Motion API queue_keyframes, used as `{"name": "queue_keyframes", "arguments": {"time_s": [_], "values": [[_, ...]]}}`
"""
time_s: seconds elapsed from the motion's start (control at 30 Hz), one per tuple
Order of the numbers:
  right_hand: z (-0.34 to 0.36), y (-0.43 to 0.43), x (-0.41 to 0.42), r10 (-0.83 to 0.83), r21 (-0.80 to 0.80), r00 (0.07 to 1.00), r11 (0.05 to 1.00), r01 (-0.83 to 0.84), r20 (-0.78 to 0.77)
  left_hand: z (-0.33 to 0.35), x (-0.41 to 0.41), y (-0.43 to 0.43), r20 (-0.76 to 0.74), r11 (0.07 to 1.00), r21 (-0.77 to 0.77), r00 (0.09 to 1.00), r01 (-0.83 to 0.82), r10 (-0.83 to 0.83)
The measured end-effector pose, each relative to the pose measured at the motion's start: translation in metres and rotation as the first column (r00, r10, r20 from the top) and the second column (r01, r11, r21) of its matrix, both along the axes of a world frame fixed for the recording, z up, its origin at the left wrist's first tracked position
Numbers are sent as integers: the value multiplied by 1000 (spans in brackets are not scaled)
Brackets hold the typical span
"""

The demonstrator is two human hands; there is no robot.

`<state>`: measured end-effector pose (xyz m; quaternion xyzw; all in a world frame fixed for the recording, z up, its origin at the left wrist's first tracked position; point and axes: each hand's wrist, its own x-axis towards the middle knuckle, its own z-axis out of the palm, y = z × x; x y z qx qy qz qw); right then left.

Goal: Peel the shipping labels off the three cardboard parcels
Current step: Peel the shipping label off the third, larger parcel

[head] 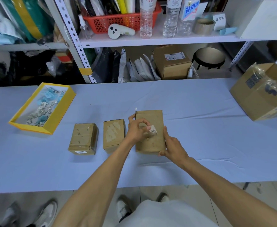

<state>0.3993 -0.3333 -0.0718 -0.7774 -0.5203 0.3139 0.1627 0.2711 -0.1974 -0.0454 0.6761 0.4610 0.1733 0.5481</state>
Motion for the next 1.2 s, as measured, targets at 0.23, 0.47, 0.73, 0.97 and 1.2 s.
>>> {"name": "queue_keyframes", "arguments": {"time_s": [0.23, 0.47, 0.73, 0.97, 1.2], "values": [[-2, 0, 0, -1, 12, 1000, 1000, 1, 3, 7, -3, 7, 25, 999, -46, 1000, -7, 8], [6, -2, -6, -27, 39, 999, 999, 29, -47, -5, -17, 10, 183, 980, -24, 962, -199, 200], [8, -1, -10, -31, 20, 999, 999, 32, -36, -6, -22, 12, 182, 873, 65, 866, -484, 467], [11, 6, -17, -38, -33, 999, 999, 38, 9, -6, -24, 13, 129, 829, 90, 832, -552, 540], [4, 8, -18, -88, -22, 995, 996, 89, 47, -3, -31, 4, 51, 854, 139, 865, -502, 500]]}}
